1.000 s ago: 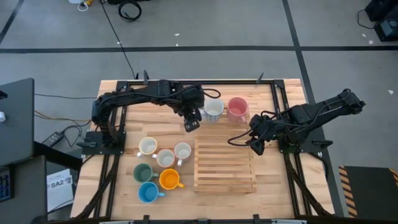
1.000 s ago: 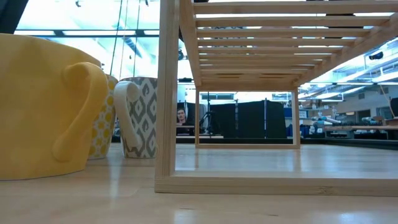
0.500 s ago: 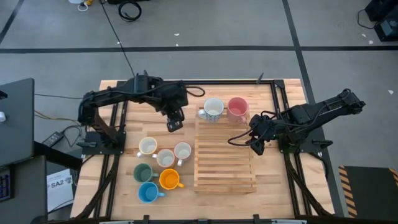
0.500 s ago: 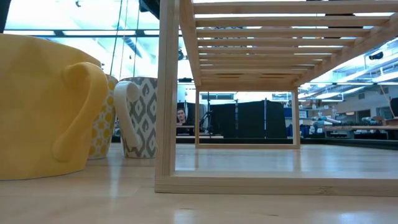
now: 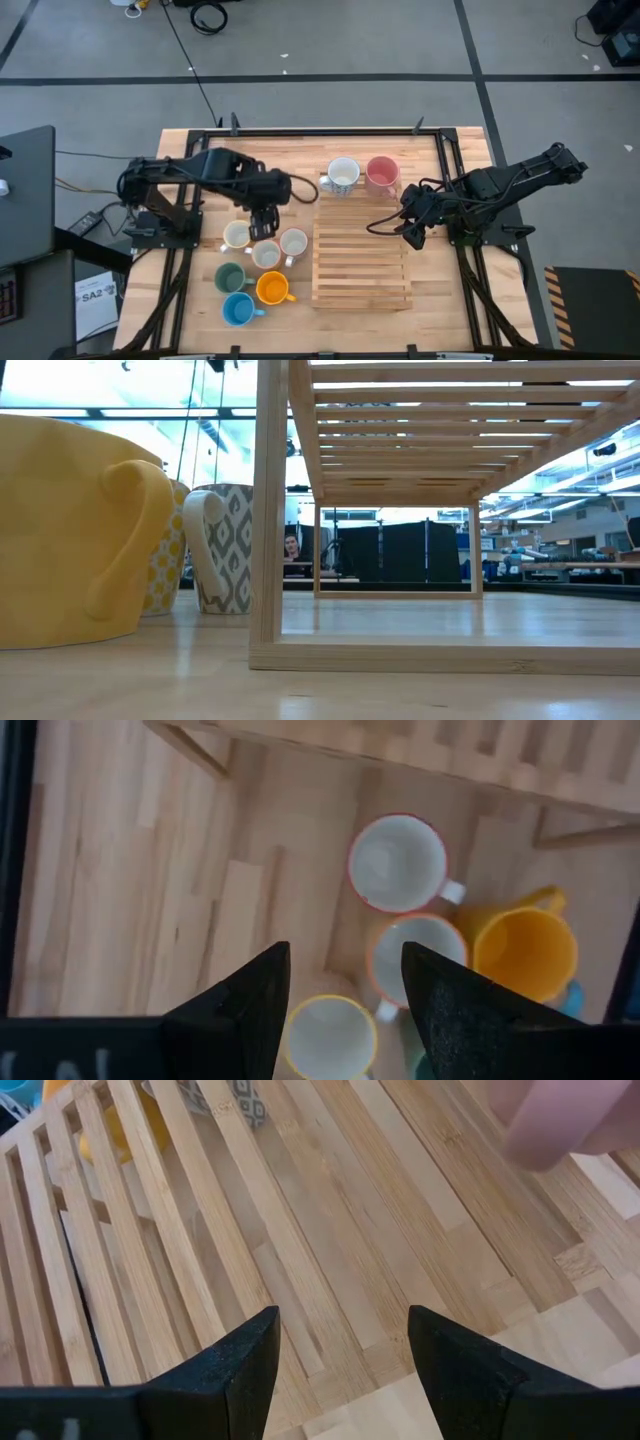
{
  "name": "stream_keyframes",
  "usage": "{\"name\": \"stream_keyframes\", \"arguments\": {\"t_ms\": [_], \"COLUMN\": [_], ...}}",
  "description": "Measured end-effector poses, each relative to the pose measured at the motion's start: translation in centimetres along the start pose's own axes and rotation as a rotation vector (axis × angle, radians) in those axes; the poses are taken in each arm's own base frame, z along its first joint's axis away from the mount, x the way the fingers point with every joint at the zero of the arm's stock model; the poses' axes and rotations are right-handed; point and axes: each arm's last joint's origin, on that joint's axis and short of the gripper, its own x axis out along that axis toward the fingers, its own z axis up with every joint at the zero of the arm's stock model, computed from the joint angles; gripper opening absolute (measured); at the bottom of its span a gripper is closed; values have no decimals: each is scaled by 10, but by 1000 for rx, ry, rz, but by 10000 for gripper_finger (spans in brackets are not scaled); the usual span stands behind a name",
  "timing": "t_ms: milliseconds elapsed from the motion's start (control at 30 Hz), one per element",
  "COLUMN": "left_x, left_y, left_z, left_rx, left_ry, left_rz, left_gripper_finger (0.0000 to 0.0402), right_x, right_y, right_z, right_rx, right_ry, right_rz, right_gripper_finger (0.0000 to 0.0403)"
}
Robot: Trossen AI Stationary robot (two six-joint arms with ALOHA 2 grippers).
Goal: Place coffee mugs
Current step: Put the yellow mug on the shelf
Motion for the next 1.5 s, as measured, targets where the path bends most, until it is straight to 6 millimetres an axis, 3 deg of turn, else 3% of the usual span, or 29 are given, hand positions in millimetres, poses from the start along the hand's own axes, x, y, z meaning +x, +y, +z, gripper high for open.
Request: {"name": "stream_keyframes", "arguments": {"t_ms": [267,667,1000,1233,1500], "left_x": [-5,-11,38,77,103], "left_y": [-35,-82,-119,-132,-135], "left_z": [-13,-39,-73,-81,-88], "left_rx": [7,-206,-309,-403,-506], "left_ry": [3,31,143,127,130], "left_rz": [-46,-92,-15,-38,-51], "left_gripper_finger": [201,201,201,201,201], "right_x": [0,0,1,6,16], "right_y": [0,3,17,29,37], "right_z": [0,3,5,2,-3], "right_rx": [-1,8,-3,-33,-65], "right_ry": [0,-31,-82,-78,-38], "right_rz": [0,35,125,163,142], "right_gripper_finger": [226,226,226,226,226]}}
